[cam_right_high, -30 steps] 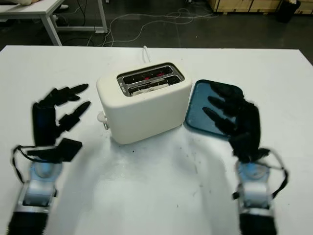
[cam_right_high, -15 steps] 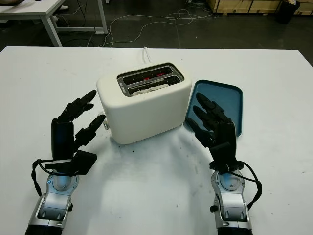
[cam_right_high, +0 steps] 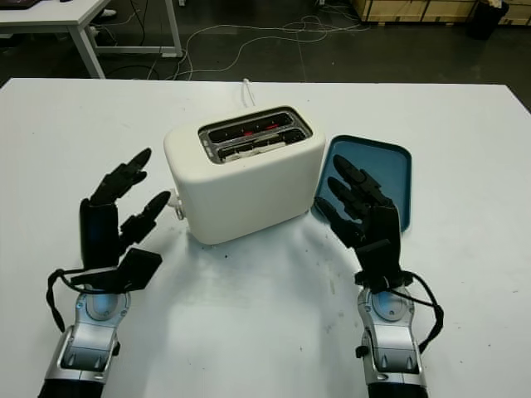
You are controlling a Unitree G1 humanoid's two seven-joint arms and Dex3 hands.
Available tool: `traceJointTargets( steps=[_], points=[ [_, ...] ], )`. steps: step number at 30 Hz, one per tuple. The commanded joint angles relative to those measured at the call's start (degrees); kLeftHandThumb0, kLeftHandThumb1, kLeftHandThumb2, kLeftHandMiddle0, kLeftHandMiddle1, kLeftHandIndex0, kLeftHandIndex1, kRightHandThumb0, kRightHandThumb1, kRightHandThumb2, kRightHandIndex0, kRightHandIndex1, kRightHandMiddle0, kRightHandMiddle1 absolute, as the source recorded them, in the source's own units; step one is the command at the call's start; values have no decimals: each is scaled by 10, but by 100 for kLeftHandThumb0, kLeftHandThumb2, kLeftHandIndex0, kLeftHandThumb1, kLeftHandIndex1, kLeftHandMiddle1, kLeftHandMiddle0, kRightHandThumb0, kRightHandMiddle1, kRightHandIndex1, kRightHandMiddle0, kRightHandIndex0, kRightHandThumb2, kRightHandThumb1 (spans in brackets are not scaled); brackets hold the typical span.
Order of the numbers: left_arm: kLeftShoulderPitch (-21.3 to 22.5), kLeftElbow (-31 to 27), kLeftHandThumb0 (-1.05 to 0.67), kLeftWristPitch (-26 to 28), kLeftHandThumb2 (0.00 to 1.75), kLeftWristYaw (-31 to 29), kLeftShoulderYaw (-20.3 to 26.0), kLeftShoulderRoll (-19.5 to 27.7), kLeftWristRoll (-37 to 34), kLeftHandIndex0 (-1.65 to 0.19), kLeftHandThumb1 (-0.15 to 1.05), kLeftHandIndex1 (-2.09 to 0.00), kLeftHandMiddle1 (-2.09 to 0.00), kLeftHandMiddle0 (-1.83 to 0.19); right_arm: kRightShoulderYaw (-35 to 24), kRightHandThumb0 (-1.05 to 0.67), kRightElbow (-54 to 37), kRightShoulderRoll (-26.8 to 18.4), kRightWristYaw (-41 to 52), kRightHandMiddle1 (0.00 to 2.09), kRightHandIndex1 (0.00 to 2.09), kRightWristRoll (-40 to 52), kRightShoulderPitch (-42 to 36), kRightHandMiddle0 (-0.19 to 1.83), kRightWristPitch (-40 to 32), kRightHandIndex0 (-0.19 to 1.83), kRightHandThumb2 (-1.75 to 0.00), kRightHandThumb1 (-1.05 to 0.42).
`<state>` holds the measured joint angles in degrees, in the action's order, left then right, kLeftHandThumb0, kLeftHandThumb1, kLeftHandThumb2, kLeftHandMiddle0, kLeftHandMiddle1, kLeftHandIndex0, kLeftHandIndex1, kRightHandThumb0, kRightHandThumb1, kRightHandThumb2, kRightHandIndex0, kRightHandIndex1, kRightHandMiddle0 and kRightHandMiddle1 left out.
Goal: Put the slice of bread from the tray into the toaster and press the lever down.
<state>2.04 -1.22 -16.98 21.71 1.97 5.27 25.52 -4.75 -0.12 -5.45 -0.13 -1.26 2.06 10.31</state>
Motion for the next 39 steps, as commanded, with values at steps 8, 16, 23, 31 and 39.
traceJointTargets(
  steps=[8, 16, 23, 31, 39],
  points=[
    [-5, -20, -46, 10, 24, -19, 6, 1, -32, -54, 92, 0, -59, -37, -3, -52, -7, -3, 3, 0, 0, 4, 2, 60, -9, 64, -5, -92],
    [-1, -8, -47, 3, 23, -12, 3, 0, -28, -55, 92, -1, -51, -41, -4, -53, -7, -5, 3, 0, 0, 2, 2, 60, -9, 64, -6, -92],
    [-1, -10, -51, 6, 23, -16, -1, -1, -31, -54, 92, 0, -48, -42, -4, -53, -8, -6, 6, 0, 0, 3, 4, 61, -11, 65, -5, -92],
    [1, -6, -50, -1, 23, -17, 1, 6, -30, -55, 92, 0, -47, -44, -5, -52, 1, -5, 8, 0, 1, 5, 7, 61, -3, 64, -5, -92],
    [1, -11, -50, 7, 22, -20, 0, 4, -32, -56, 92, -1, -47, -46, -4, -53, 0, -5, 10, 0, 0, 8, 7, 61, -4, 64, -5, -92]
  ],
)
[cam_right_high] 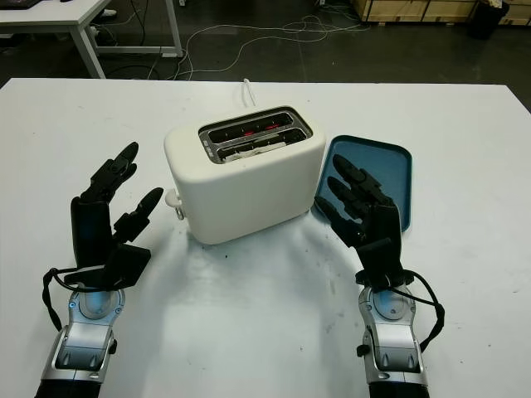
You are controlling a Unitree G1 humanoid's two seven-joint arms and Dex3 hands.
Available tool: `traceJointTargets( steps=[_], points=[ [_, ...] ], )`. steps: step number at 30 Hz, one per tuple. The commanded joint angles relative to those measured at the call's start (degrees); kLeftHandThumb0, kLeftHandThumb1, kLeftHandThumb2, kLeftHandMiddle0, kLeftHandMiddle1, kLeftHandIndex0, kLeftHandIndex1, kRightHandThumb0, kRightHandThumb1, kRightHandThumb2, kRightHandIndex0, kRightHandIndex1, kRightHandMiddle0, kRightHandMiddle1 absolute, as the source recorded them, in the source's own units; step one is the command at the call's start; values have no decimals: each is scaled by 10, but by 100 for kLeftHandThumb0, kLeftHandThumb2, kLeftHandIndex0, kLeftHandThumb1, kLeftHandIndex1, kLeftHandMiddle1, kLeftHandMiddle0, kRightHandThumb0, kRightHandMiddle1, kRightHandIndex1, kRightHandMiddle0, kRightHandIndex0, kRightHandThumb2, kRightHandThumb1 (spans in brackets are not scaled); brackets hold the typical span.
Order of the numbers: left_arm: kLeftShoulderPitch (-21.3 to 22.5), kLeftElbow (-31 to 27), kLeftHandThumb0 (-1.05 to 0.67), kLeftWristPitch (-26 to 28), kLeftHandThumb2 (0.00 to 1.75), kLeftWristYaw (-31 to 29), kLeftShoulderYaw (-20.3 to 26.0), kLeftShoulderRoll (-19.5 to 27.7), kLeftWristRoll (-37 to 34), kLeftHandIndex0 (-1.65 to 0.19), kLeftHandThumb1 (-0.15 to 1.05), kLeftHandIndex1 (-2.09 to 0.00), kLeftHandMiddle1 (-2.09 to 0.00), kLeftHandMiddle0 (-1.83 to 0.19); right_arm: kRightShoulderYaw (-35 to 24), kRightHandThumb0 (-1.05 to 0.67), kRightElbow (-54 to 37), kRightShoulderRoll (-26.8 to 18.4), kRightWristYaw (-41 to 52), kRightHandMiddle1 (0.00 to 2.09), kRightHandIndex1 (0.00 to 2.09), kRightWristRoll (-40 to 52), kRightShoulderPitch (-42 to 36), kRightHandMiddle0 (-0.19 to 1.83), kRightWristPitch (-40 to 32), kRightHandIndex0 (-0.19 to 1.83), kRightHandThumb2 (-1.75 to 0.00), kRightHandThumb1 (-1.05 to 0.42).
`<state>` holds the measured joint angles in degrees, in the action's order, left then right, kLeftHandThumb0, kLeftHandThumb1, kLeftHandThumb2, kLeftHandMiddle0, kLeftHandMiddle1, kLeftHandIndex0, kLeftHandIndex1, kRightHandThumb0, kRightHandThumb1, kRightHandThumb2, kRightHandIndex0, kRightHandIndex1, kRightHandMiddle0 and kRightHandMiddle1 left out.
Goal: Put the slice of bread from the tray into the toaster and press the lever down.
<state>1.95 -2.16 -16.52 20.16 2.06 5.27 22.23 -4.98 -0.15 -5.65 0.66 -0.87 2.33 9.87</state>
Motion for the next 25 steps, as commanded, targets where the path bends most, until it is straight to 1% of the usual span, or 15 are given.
traceJointTargets(
  steps=[1, 8, 15, 18, 25],
  points=[
    [2, -1, -50, 1, 22, -6, -1, 4, -2, -56, 92, -1, -47, -46, -2, -53, 1, -3, 3, 0, 0, 5, 4, 61, 0, 64, -5, -92],
    [2, 0, -52, 1, 22, -7, -1, 6, 5, -56, 92, -1, -46, -47, -3, -54, 2, -1, 3, 0, 0, 4, 5, 61, -1, 65, -5, -92],
    [1, 1, -51, 0, 22, -6, 0, 4, 3, -56, 92, -1, -46, -47, -3, -55, 3, 0, 4, 0, 0, 7, 5, 61, -2, 64, -5, -92],
    [2, 4, -50, -5, 22, -5, -1, 6, 5, -56, 92, -1, -46, -48, -3, -52, 3, 0, 6, 0, 0, 9, 5, 61, -1, 64, -4, -92],
    [1, 0, -50, 3, 22, -7, -1, 4, 5, -56, 92, -1, -45, -48, -3, -52, 1, 0, 5, 0, 0, 8, 4, 60, -3, 64, -4, -92]
  ],
)
